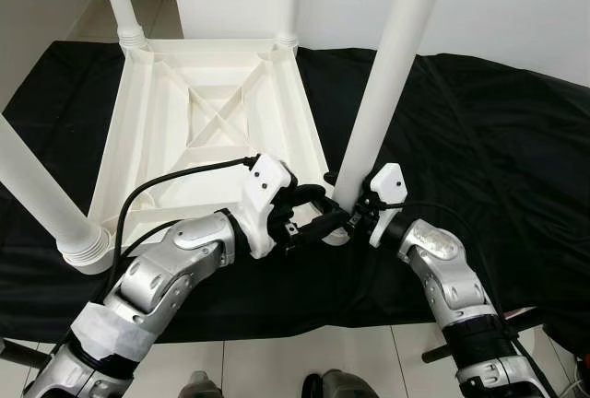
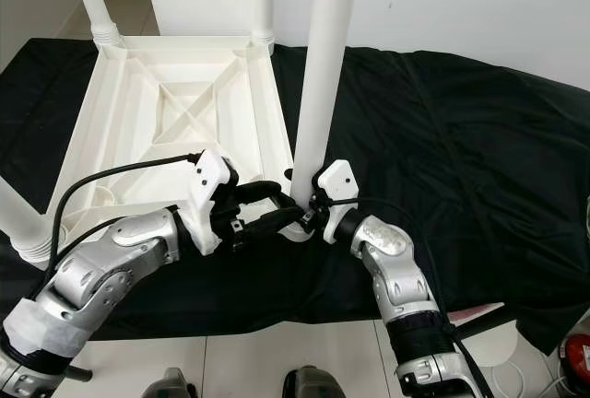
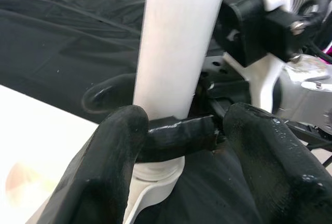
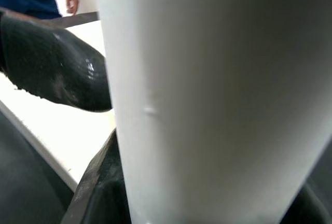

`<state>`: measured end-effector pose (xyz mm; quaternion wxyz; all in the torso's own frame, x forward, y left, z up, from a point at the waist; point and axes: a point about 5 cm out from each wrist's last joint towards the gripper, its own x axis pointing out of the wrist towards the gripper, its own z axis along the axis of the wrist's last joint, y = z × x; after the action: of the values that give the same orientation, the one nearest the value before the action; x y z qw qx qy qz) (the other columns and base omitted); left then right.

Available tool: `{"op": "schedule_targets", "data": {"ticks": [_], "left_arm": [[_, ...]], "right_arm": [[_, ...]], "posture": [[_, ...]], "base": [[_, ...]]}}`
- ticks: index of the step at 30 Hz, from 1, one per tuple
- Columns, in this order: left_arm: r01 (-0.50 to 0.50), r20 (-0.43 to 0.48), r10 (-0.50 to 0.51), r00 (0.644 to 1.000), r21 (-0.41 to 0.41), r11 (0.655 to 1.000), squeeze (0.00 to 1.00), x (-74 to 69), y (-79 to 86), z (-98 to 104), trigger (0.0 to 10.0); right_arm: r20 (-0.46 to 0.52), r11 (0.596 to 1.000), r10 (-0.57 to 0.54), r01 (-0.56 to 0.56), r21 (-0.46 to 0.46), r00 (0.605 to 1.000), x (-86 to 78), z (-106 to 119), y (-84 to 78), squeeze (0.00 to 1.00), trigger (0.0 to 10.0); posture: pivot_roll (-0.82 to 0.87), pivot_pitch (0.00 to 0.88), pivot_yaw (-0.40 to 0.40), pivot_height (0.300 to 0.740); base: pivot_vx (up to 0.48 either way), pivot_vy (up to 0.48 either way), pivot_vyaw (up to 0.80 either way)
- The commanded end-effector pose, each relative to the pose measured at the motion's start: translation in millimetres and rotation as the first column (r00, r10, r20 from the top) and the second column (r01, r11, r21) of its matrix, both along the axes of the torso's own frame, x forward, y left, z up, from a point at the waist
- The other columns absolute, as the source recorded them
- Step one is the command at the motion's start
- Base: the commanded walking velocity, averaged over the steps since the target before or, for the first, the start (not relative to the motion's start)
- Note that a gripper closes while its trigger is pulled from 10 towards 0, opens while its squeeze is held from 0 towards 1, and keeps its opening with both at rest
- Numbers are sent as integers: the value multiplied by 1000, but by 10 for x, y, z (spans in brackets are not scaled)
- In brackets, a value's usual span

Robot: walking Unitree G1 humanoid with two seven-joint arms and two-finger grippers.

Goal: Building children table

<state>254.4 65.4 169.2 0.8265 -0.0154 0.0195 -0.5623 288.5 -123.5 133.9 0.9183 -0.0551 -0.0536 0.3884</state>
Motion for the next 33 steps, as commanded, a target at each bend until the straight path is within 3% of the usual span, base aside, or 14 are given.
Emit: {"op": "schedule_targets", "data": {"ticks": [1,4,11,14,19,21,22,24,25,32,33], "left_arm": [[109,1,-109,994,-8,994,0,-59,10,22,10000],[38,14,-38,999,-23,999,0,2,78,53,10000],[-2,16,3,1000,-38,999,0,14,112,75,10000],[-16,17,17,1000,-42,999,0,15,120,89,10000],[-22,15,23,1000,-47,999,0,21,129,98,10000],[-21,15,22,1000,-48,999,0,22,131,102,10000],[-18,16,19,1000,-47,999,0,25,130,102,10000],[-12,18,13,1000,-45,999,0,30,126,101,10000],[-11,18,12,1000,-45,999,0,33,124,101,10000],[-5,18,6,1000,-46,999,0,28,117,102,10000],[-2,19,3,1000,-46,999,0,23,113,101,10000]], "right_arm": [[-67,998,-57,57,-5,996,-34,-134,7,0,0],[-99,971,-225,231,56,969,-27,-132,89,0,0],[-113,927,-352,363,93,929,-42,-112,154,0,0],[-91,876,-460,468,116,883,-29,-42,245,0,0],[-56,862,-491,494,112,869,-27,10,278,0,0],[-48,873,-472,474,114,880,-43,29,297,0,0],[-44,884,-451,453,115,892,-62,42,309,0,10000],[-55,899,-420,423,117,906,-85,42,316,0,10000],[-52,906,-404,408,111,913,-91,39,274,1000,10000],[-42,942,-318,321,100,947,-108,44,182,1000,10000],[-29,958,-275,276,82,961,-110,42,155,890,10000]], "posture": [[38,69,-40,740],[42,68,-42,740],[47,65,-39,740],[53,60,-38,740],[56,56,-36,740],[56,56,-36,740],[51,48,-29,740],[51,46,-31,740],[49,44,-32,740],[48,43,-33,740],[47,42,-31,740]], "base": [[0,0,0],[0,0,0],[0,0,0],[0,0,0],[0,0,0],[0,0,0],[0,0,0],[0,0,0],[0,0,0],[0,0,0],[0,0,0]]}}
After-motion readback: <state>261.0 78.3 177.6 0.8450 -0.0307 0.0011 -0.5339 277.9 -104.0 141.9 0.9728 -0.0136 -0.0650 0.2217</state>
